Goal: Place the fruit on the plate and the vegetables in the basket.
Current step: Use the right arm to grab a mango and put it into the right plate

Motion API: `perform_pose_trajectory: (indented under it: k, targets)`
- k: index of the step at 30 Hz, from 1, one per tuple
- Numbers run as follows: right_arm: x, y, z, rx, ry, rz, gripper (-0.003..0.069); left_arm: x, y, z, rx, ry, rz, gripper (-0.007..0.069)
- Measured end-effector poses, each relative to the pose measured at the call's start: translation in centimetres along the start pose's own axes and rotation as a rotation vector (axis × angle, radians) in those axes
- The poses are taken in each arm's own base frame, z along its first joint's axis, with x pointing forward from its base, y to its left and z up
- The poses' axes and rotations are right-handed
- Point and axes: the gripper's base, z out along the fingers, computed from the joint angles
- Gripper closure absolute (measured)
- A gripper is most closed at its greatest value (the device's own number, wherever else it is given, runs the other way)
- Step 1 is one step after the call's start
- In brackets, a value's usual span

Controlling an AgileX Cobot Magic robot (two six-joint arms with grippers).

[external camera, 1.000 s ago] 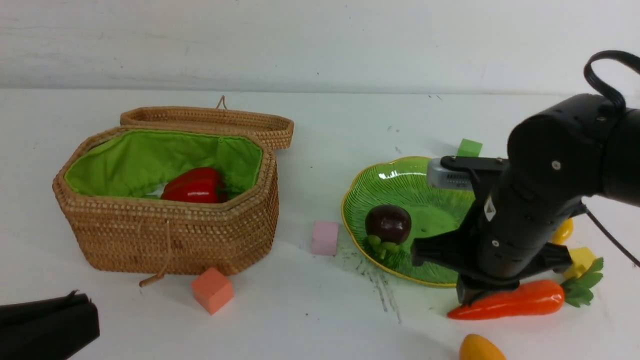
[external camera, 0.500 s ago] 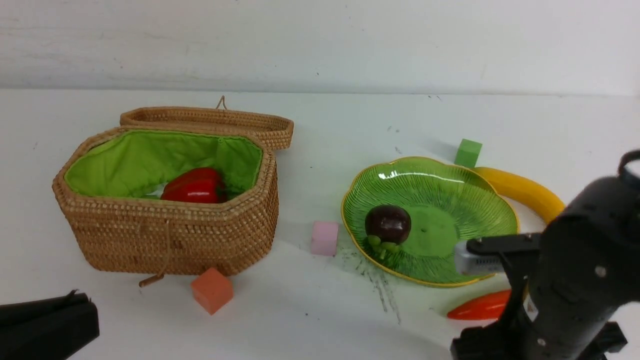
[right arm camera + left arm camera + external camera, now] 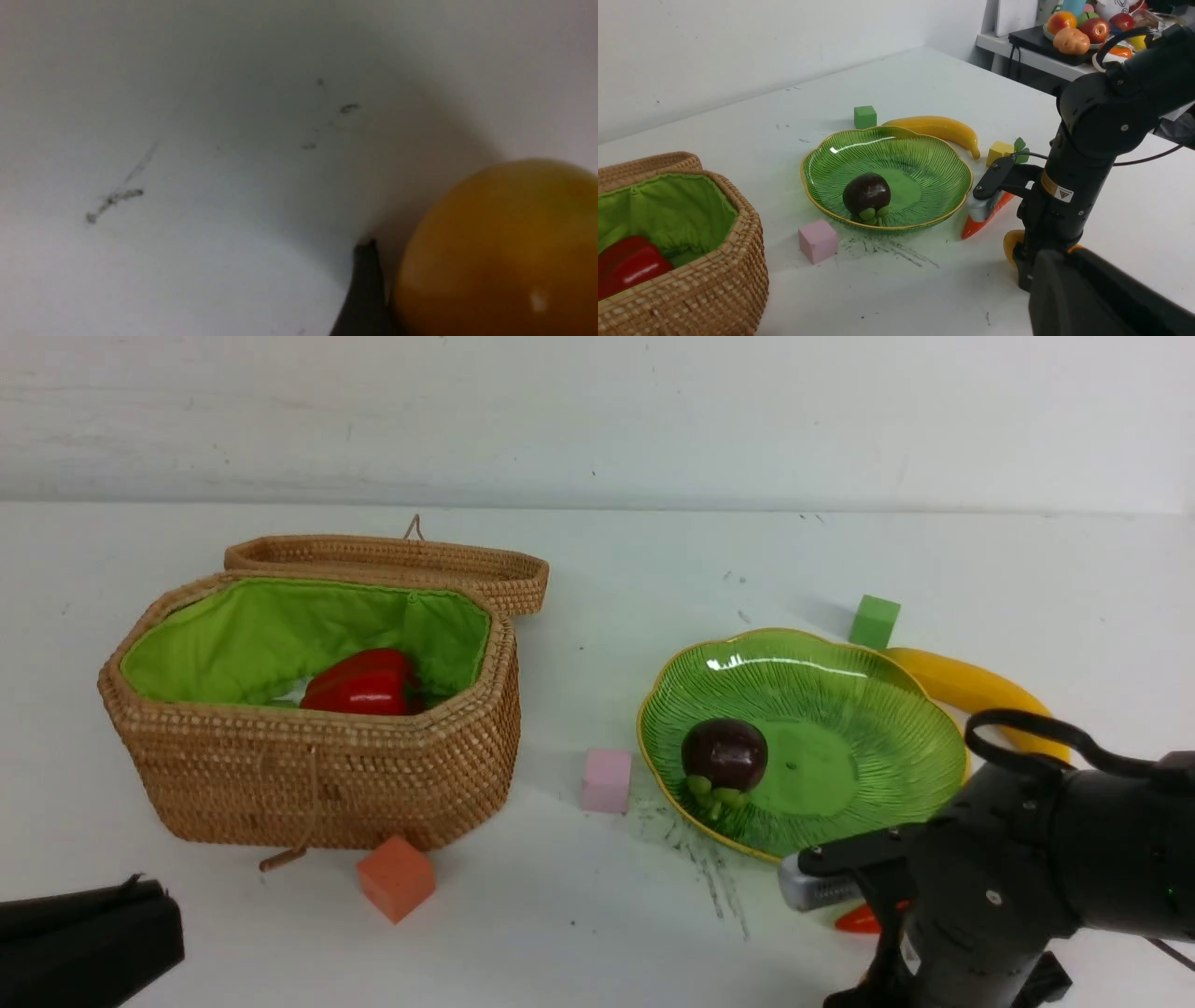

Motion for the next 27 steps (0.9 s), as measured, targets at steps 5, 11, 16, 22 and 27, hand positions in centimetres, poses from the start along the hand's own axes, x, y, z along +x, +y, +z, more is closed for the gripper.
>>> perform_pose_trajectory:
  k: [5,11,16,22,27]
  targets:
    - [-1.4,0.3,-3.9,-0.005,-0.043,-0.031,0.0154,0.1,-0.1,0.0,0.008,0.013,0.016,0.0638]
    - [-4.9,-1.6,-11.6,-0.064,-0.307,0.049,0.0154,0.4,-0.6,0.0,0.064,0.044,0.079,0.0638]
    - [-9.6,-4.8,-13.2,-0.105,-0.501,0.185,0.0154,0.1,-1.0,0.0,0.108,0.010,0.091,0.0638]
    - [-14.3,-6.3,-9.2,-0.099,-0.525,0.232,0.0154,0.0,-1.1,0.0,0.119,0.002,0.090,0.0638]
    - [-15.9,-6.5,-6.1,-0.072,-0.469,0.225,0.0120,0.1,-1.0,0.1,0.121,0.008,0.088,0.0638]
